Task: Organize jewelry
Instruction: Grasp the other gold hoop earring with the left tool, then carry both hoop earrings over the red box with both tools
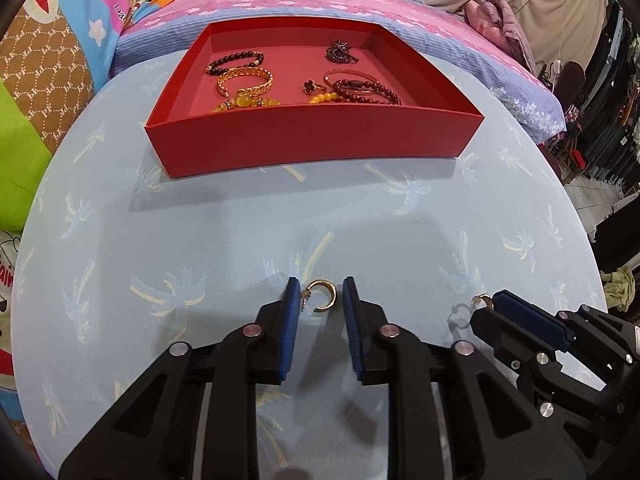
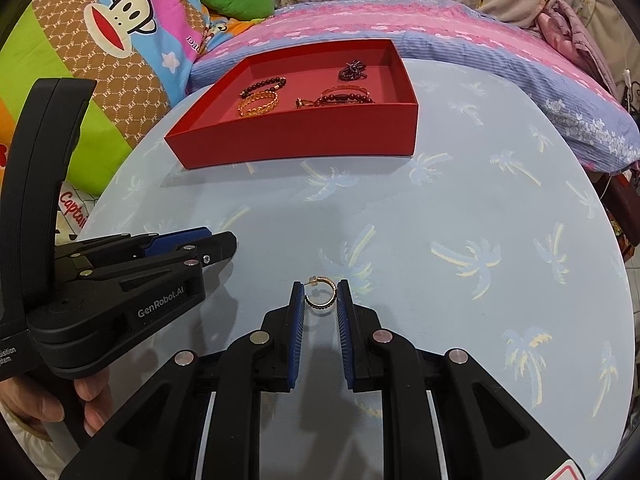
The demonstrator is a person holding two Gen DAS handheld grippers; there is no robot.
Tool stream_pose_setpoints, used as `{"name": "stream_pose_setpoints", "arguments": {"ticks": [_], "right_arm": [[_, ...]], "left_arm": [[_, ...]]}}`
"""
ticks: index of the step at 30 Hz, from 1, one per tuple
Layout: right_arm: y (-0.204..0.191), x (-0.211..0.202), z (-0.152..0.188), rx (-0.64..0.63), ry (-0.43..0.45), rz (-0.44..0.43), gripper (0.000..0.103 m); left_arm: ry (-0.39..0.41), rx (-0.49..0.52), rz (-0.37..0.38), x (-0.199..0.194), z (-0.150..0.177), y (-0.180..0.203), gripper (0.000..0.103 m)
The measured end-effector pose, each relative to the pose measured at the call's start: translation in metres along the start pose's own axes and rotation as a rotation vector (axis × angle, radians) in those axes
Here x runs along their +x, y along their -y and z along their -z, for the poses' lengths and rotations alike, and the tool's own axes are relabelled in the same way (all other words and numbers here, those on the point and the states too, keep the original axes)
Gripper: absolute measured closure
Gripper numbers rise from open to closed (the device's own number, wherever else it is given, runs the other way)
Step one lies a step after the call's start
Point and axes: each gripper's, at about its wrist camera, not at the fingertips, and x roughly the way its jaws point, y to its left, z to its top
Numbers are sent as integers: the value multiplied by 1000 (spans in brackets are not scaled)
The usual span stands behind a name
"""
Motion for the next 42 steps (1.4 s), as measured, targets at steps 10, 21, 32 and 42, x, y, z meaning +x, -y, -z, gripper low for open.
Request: {"name": "stream_pose_setpoints", "arguments": {"ticks": [10, 21, 32, 42], "right_arm": [[0, 1, 1, 1, 0, 0, 88], [-4, -12, -7, -14, 37, -4, 88], [-11, -30, -49, -44, 126, -15, 88], [-7, -27, -105, -58, 202, 7, 88]], "left_arm": [[0, -5, 10, -4, 4, -2, 85], [45, -16, 30, -32, -1, -4, 85], [115, 10, 30, -56, -27, 2, 85], [172, 22, 7, -56, -73, -4, 85]]}}
